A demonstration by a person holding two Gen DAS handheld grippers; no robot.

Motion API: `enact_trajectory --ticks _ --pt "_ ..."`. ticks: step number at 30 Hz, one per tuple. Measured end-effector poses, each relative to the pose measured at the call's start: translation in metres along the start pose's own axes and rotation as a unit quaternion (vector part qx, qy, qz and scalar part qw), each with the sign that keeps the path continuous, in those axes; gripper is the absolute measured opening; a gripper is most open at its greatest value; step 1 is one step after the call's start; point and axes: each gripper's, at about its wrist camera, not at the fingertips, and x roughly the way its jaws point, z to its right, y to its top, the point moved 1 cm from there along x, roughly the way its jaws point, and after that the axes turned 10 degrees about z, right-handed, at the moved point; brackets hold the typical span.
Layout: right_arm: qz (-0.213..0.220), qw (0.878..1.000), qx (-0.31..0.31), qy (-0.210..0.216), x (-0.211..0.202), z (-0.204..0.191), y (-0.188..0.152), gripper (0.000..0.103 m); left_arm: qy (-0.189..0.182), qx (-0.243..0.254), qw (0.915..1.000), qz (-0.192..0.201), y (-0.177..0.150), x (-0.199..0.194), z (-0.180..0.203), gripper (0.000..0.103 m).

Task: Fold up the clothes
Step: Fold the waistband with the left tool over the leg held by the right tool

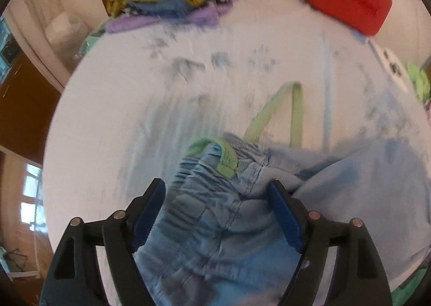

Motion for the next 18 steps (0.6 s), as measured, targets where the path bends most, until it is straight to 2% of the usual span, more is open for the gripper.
enact_trajectory --ticks 3,5,6,7,8,10,11,13,15,16,17,18 --pt "-0.018 1.0 -0.015 -0.001 0.021 -0.016 0.004 0.079 0.013 0.026 0.9995 -0.016 -0.009 0.018 0.01 0.079" --pt "-0.033 0.999 -0.03 -0.001 0.034 -0.028 0.004 0.079 0.016 0.019 0.9997 -0.003 -0.014 0.019 0.011 0.08" --pt "-0.042 0.998 -0.039 -0.002 0.041 -0.034 0.002 0.079 0.017 0.014 0.9998 -0.001 -0.015 0.017 0.012 0.077" --pt "-0.051 0.998 -0.047 -0.005 0.048 -0.04 0.001 0.079 0.018 0.009 0.9998 0.001 -0.016 0.014 0.013 0.06" --pt "-0.061 0.997 -0.05 -0.017 0.056 -0.043 -0.002 0.079 0.026 0.008 0.9996 0.004 -0.016 0.011 0.018 0.047" --pt "-0.081 0.995 -0.056 -0.034 0.071 -0.05 -0.01 0.079 0.064 0.031 0.9973 0.017 -0.012 0.001 0.033 0.035" --pt "-0.086 0.994 -0.062 -0.039 0.074 -0.054 -0.015 0.079 0.075 0.039 0.996 0.031 -0.009 -0.007 0.038 0.032" --pt "-0.096 0.991 -0.081 -0.048 0.081 -0.063 -0.025 0.083 0.082 0.02 0.9936 0.076 0.006 -0.029 0.033 0.032" --pt "-0.106 0.987 -0.108 -0.059 0.086 -0.073 -0.036 0.082 0.092 -0.011 0.9903 0.104 0.023 -0.04 0.018 0.032" --pt "-0.099 0.983 -0.13 -0.078 0.087 -0.078 -0.039 0.073 0.102 -0.019 0.9882 0.112 0.028 -0.042 0.011 0.032" --pt "-0.089 0.979 -0.155 -0.101 0.086 -0.084 -0.039 0.029 0.116 -0.021 0.9863 0.116 0.032 -0.04 0.007 0.032" --pt "-0.072 0.975 -0.175 -0.116 0.082 -0.089 -0.037 0.005 0.118 -0.025 0.9868 0.108 0.031 -0.032 0.002 0.032"
